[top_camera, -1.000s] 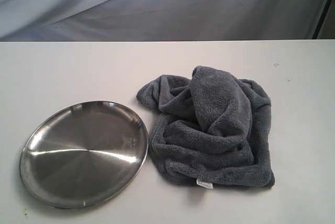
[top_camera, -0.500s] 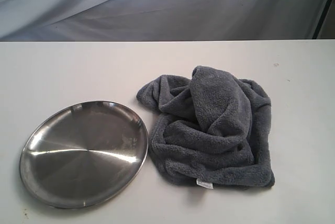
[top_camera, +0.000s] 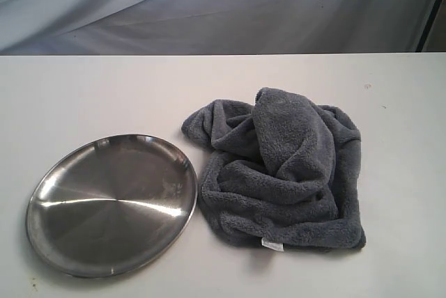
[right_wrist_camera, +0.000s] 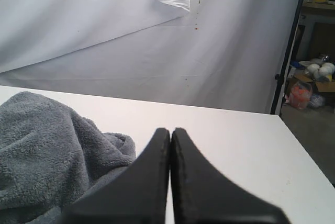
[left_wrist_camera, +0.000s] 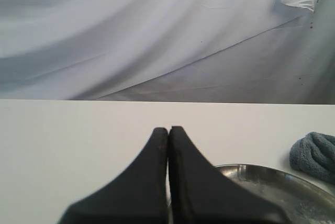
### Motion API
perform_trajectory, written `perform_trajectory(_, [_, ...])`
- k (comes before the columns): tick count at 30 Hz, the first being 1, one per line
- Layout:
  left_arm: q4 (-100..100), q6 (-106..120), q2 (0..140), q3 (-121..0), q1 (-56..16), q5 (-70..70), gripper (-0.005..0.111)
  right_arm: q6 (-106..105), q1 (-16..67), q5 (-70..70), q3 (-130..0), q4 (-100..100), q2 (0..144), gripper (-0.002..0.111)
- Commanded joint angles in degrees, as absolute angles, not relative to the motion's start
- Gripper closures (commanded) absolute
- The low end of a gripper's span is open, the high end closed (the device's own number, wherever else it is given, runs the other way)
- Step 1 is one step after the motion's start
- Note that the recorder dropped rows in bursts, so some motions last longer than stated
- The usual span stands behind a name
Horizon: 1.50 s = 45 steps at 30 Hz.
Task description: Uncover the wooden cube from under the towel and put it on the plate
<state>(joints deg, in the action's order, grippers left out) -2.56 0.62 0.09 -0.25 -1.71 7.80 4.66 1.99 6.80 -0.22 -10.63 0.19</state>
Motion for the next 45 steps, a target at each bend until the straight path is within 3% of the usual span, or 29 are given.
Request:
perform_trajectory(1, [-2.5, 0.6, 0.0, 0.0, -1.6, 7.8, 0.105, 4.9, 2.3, 6.7, 0.0, -10.3, 0.0, 0.108])
perform_trajectory(24, [-2.5, 0.5, 0.0, 0.0, -1.6, 7.8, 0.105, 4.4, 2.3, 6.2, 0.0, -10.3, 0.0, 0.108])
perform_trajectory(45, [-2.5, 0.5, 0.0, 0.0, -1.6, 7.8, 0.105, 4.8, 2.3, -6.1, 0.0, -3.1, 0.0, 0.108])
